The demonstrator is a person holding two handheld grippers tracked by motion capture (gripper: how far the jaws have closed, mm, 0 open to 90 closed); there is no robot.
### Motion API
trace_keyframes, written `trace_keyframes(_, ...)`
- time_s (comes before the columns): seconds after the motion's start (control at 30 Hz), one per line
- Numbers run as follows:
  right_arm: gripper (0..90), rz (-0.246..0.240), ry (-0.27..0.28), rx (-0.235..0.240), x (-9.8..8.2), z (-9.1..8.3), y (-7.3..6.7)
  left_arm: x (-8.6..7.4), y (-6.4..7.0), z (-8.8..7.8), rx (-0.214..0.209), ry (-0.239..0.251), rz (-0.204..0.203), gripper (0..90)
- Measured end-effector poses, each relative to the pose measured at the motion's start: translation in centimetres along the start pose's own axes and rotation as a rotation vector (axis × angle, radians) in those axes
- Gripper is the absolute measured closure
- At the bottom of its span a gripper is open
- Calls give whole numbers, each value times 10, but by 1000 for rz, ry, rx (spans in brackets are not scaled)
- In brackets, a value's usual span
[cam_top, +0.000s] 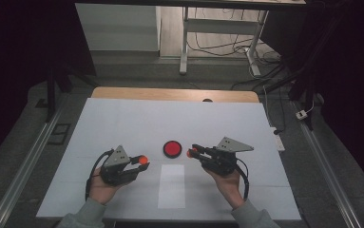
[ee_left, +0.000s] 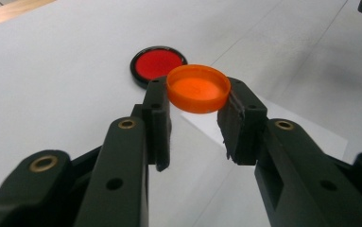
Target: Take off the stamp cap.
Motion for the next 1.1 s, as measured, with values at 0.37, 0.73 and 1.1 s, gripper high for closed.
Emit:
trace_keyframes(0.37, 724, -8, -14, -11, -2, 0, 2, -25, -18, -30, 49, 13, -57, 654)
trace_keyframes(0.73, 724, -36, -31, -27, -1, -1, 1, -31, -22, -32, 42, 12, -58, 654)
trace_keyframes(1.1, 723, -39, -40, -25, -3, -2, 1, -32, -24, -31, 47, 7, -65, 654)
Point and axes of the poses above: each handheld gripper's, and its own axes: z roughly forward along the jaws, x roughly out of its top, y roughly to its right, the point moved 8 cm from there along z, roughly forward along the jaws, and after that the axes turned 10 degrees about x, right-handed, at the moved point
